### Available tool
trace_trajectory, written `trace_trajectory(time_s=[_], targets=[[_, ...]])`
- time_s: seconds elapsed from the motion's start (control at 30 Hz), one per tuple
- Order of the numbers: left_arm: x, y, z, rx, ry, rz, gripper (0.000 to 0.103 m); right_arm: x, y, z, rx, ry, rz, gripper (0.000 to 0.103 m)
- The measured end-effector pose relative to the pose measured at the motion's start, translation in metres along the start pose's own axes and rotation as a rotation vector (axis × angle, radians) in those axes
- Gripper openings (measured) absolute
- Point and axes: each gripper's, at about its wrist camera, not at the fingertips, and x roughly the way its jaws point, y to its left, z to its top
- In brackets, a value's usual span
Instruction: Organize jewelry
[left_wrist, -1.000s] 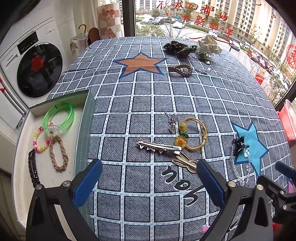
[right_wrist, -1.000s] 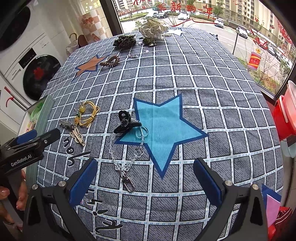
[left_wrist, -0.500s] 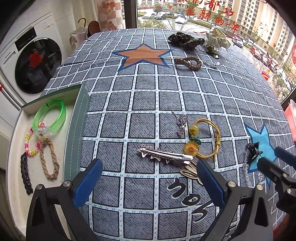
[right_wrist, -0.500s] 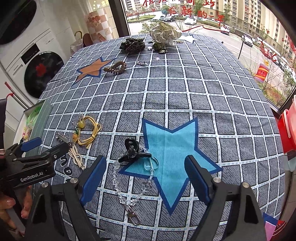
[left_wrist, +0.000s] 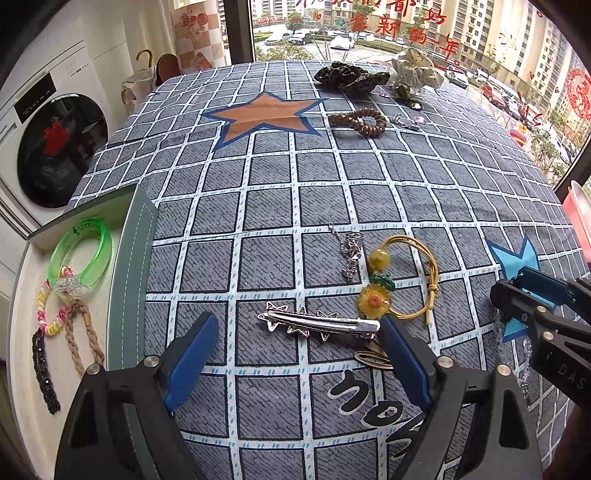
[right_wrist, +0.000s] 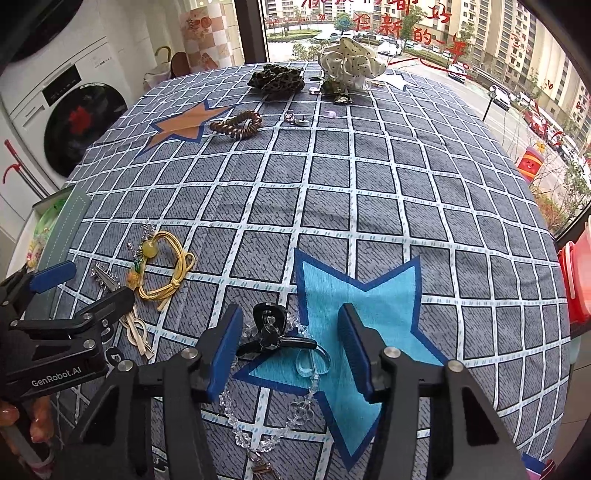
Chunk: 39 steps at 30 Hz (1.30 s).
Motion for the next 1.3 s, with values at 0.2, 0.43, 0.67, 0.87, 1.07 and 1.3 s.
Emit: trace_trajectory(time_s=[0.2, 0.43, 0.67, 0.87, 1.07, 1.3], targets=[[-0.005, -0.010, 0.000, 0.043, -0.019, -0.003, 0.071, -0.005, -0.003, -0.001, 0.012, -0.019, 0.005, 0.031], [-0.013, -0.004, -0.006, 0.017, -0.023, -0.024, 0.071, -0.016, -0.008, -0.004, 0.045, -0.036, 0.036, 0.019], [-0.034, -0.003, -0.013, 0.005, -0.047, -0.042, 0.071, -0.028, -0.019, -0.014, 0.105, -0.039, 0.096, 0.019], [-0.053, -0.004, -0.024, 0.020, -0.059, -0.044, 0.071, -0.041, -0.025, -0.028, 0.142, -0.041, 0.136, 0.019], [-0.073, 0.003, -0.036, 0.025, -0.079, -0.049, 0.071, -0.055, -0.026, -0.041, 0.166, -0.045, 0.156, 0.019], [-0.095, 0.019, -0.048, 0.019, -0.105, -0.051, 0.071, -0.066, -0.013, -0.048, 0.159, -0.043, 0.171, 0.019]])
